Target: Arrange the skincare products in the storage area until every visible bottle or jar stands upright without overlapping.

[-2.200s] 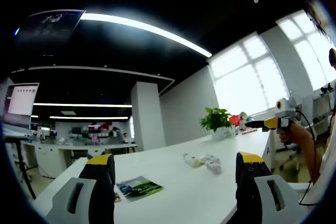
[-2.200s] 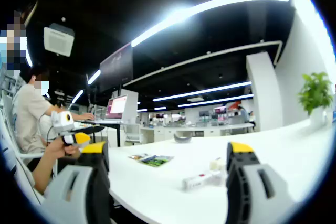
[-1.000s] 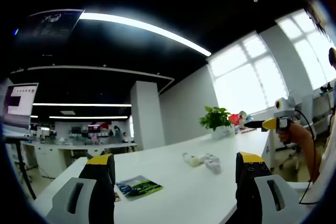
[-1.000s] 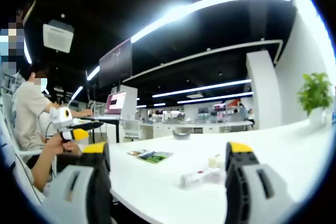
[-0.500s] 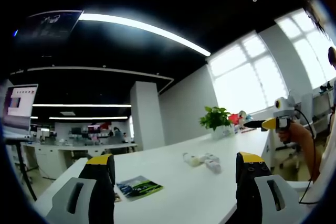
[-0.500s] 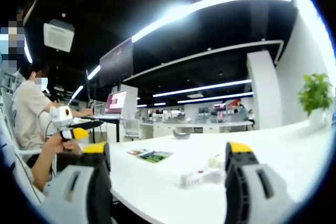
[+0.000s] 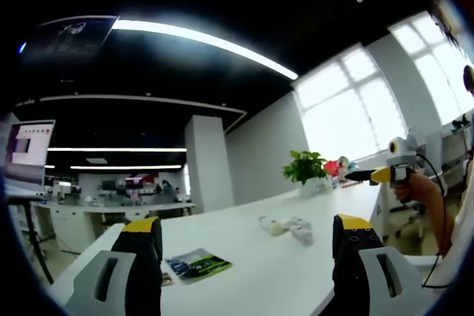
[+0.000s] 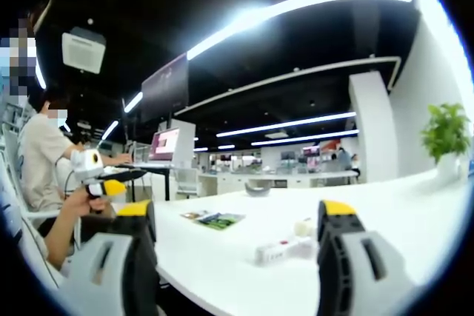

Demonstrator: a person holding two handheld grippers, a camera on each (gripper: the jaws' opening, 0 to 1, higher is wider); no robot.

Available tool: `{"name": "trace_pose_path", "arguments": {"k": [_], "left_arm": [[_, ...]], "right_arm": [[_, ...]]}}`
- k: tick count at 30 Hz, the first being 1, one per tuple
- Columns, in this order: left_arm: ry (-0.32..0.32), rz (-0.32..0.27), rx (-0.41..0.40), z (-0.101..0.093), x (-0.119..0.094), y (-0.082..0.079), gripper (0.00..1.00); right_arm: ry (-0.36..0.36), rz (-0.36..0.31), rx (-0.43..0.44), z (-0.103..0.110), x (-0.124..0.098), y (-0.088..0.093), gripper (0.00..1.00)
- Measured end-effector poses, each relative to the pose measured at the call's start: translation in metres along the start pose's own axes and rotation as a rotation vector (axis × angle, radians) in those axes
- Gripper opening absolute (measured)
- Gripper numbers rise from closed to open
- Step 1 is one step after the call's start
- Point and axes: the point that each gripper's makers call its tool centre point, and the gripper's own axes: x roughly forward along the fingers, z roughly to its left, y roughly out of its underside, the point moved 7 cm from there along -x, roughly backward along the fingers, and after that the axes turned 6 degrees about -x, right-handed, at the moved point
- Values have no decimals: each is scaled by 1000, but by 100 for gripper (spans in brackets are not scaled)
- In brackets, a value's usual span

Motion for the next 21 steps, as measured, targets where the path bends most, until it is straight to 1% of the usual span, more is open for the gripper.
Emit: {"name": "trace_pose_path", "arguments": {"k": [13, 21], "left_arm": [[0, 4, 2, -1, 0, 1, 97], [-9, 16, 13, 2, 3, 6, 93]], "right_arm": [[1, 5, 1, -1, 0, 1, 90], [0, 10, 3, -2, 1, 2, 90]]}}
